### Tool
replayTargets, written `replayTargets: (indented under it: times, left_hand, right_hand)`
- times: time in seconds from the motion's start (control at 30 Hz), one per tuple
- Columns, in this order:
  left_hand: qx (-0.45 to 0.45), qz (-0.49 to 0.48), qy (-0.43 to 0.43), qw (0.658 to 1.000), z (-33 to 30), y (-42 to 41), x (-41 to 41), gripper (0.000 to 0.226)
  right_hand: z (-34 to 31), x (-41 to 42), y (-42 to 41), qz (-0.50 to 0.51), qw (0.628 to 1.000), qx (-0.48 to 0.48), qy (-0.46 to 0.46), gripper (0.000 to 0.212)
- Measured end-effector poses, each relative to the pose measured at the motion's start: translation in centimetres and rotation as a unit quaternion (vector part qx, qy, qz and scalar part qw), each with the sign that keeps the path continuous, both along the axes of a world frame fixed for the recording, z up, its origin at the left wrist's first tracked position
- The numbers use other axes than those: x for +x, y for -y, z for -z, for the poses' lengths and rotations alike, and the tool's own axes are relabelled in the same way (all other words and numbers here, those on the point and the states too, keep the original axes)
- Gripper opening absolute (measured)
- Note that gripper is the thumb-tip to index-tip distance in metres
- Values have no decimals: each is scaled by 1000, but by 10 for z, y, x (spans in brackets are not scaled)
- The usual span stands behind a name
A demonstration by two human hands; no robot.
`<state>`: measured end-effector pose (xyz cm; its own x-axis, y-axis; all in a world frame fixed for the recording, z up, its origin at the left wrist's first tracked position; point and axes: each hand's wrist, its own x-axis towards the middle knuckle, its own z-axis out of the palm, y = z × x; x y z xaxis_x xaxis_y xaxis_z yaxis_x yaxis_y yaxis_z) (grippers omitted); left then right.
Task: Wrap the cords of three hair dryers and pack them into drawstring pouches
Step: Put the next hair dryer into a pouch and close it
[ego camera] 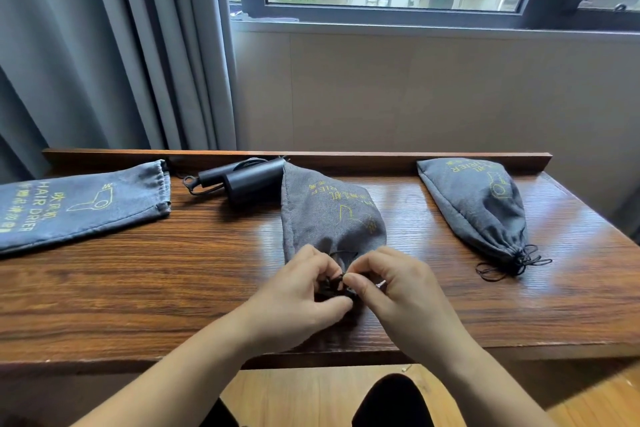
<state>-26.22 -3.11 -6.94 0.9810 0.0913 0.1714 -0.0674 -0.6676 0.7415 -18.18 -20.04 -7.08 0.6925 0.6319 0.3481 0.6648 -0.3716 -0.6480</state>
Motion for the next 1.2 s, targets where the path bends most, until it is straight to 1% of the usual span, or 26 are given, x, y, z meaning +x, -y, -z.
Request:
replayTargets:
  times: [0.07,0.13,0.2,0.27,0.33,0.4,0.47,0.5,0.63,0.77,0.87,1.07,1.2]
  left_hand:
    - [25,-17,27,999,0,2,0,22]
    - [27,-44,59,997,0,0,1,23]
    - [28,-49,78,995,1,-3,1,17]
    - [53,-28,109,992,3,-7,0,6]
    - [112,-8,146,983,5,-8,-2,13]
    - [195,3,196,961,8,-9,-5,20]
    - [263,6,234,936,11,-11,-10,20]
    - [278,3,239,930,12,-13,-12,19]
    - [283,-13,208,936,11,-26,-24,20]
    - [318,4,153,936,12,-27,-35,19]
    - [345,20,142,928,12,-30,-34,18]
    - [371,54,133,917,13,-40,-28,16]
    - [378,61,114,917,16,-42,-24,15]
  right_hand:
    - [1,-1,-2,-3,1000,9,-26,9]
    - [1,-2,-2,5,998,16,-55,11]
    - [2,-1,-1,9,994,27,-107,11]
    - [3,1,0,-2,984,40,-174,12]
    - [3,1,0,-6,976,48,-210,11]
    - [3,0,0,-3,974,57,-221,11]
    - [2,-1,0,9,976,61,-207,11]
    - [2,-1,1,19,980,58,-189,11]
    - [7,2,8,42,993,37,-102,13]
    - [15,2,11,19,999,22,-34,17]
    - [19,3,11,2,1000,8,12,13]
    - [25,11,17,-7,999,-11,51,16]
    - [30,16,20,-13,998,-21,55,16]
